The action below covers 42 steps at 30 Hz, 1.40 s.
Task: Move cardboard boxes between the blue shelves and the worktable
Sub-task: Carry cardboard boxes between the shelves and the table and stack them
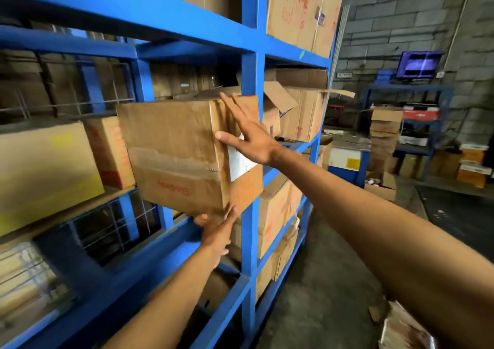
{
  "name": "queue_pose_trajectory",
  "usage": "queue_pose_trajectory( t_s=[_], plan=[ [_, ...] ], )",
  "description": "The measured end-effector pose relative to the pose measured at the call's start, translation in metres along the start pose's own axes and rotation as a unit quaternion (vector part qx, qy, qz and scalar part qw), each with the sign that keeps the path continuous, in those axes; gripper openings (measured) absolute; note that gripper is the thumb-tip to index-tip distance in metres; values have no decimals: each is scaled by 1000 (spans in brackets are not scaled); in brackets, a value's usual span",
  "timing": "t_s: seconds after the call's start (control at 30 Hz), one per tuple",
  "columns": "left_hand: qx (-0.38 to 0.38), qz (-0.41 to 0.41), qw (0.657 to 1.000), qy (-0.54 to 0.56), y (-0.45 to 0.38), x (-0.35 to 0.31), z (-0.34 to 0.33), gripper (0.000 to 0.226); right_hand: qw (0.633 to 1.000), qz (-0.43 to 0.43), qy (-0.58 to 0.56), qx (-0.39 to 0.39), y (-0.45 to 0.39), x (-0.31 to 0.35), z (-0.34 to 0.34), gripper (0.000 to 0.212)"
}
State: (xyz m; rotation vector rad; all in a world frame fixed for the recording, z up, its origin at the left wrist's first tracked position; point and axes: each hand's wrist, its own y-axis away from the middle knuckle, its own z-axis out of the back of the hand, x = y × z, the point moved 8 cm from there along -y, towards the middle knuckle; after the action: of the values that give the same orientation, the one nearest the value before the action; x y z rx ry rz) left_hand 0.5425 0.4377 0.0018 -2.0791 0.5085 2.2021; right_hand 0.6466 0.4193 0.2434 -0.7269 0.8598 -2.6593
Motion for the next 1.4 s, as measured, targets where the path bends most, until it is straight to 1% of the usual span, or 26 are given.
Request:
queue_pose_trajectory(
  t_s=[0.03, 0.07, 0.13, 0.17, 0.23, 0.27, 0.33, 0.43, 0.5, 0.57, 0.63, 0.7, 0.77, 0.8, 0.9, 0.97, 1.03, 1.13, 1.23, 1.27, 1.33, 1.4],
  plan=[
    [8, 12, 998, 55, -1, 3, -4, 96, 1000, 6, 13, 11, -12, 3, 1, 82],
    [2, 6, 995, 97, -4, 3, -4, 94, 999, 11, 27, 28, -22, 5, 1, 82],
    [-31, -12, 987, 157, -7, 1, 0, 87, 997, 17, 46, 66, -37, 6, -4, 83],
    [-39, -6, 981, 187, -4, 1, 1, 88, 995, 24, 55, 74, -41, 6, -7, 85],
    [-33, 15, 971, 235, -3, 2, 3, 89, 995, 45, 61, 64, -44, 5, -9, 85],
    [-30, 16, 971, 238, -4, 2, 4, 85, 996, 53, 55, 53, -44, 6, -7, 83],
    [-28, 11, 974, 227, 2, 0, 7, 76, 996, 67, 35, 40, -44, 8, -3, 79],
    [-27, 6, 976, 217, 16, 1, 10, 77, 995, 94, 2, 32, -40, 17, 4, 76],
    [-38, -9, 979, 201, 30, -1, 14, 65, 994, 99, -23, 30, -36, 23, 9, 75],
    [-63, -30, 978, 195, 44, -8, 24, 60, 994, 95, -55, 16, -31, 29, 15, 71],
    [-112, -76, 975, 176, 61, -21, 43, 61, 992, 87, -93, -18, -25, 34, 29, 63],
    [-167, -126, 967, 145, 78, -35, 67, 70, 988, 51, -139, -54, -19, 31, 42, 57],
    [-206, -175, 955, 121, 96, -48, 84, 80, 979, 13, -186, -86, -12, 23, 53, 55],
    [-223, -202, 947, 113, 107, -56, 89, 80, 974, 1, -200, -106, -7, 19, 58, 54],
    [-255, -272, 921, 114, 138, -73, 95, 61, 957, -40, -250, -143, 10, 2, 65, 54],
    [-268, -316, 903, 115, 154, -81, 98, 63, 941, -53, -290, -166, 25, -10, 66, 52],
    [-286, -334, 891, 114, 164, -88, 102, 71, 930, -62, -311, -184, 43, -21, 66, 47],
    [-323, -344, 877, 91, 173, -100, 114, 73, 929, -79, -318, -170, 77, -37, 55, 45],
    [-318, -352, 880, 36, 173, -112, 113, 87, 918, -96, -352, -159, 120, -58, 42, 34],
    [-317, -352, 880, 26, 171, -112, 112, 88, 914, -103, -357, -164, 133, -63, 38, 32],
    [-321, -355, 878, 12, 174, -111, 108, 83, 907, -121, -368, -164, 151, -75, 29, 36],
    [-334, -359, 871, 12, 180, -104, 107, 69, 906, -141, -373, -143, 161, -78, 18, 48]
  ],
)
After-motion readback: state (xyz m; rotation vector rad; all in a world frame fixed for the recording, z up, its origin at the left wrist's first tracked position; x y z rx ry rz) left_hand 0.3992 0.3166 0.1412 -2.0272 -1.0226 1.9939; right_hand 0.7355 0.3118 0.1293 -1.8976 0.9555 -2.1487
